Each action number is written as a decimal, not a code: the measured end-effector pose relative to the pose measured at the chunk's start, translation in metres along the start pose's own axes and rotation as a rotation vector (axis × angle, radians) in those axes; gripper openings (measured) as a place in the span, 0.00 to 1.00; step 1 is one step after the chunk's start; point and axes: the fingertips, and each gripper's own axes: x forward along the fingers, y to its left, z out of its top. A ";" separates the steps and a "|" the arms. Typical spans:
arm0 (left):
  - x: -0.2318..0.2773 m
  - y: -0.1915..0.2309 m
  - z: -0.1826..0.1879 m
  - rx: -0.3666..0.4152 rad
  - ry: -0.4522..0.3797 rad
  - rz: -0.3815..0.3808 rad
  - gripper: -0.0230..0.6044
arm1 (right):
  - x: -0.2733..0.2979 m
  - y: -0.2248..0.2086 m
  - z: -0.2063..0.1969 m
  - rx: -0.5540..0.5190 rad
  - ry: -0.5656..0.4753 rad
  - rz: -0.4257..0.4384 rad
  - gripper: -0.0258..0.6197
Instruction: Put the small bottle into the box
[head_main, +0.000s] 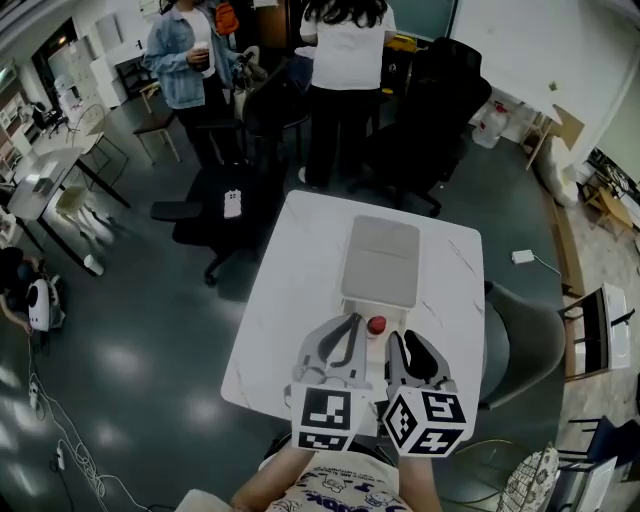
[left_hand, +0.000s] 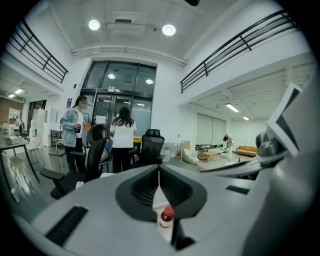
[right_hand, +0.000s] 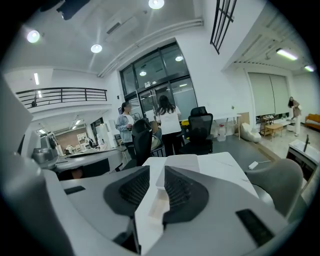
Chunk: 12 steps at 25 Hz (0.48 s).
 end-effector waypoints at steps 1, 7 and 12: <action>-0.001 0.002 0.001 0.002 -0.002 0.002 0.07 | 0.000 0.002 0.001 -0.001 -0.003 0.000 0.20; -0.005 0.000 0.004 0.010 -0.011 0.007 0.07 | -0.005 0.002 0.004 -0.001 -0.016 0.002 0.19; -0.003 -0.003 0.006 0.016 -0.014 0.002 0.07 | -0.006 0.000 0.007 -0.005 -0.023 -0.001 0.18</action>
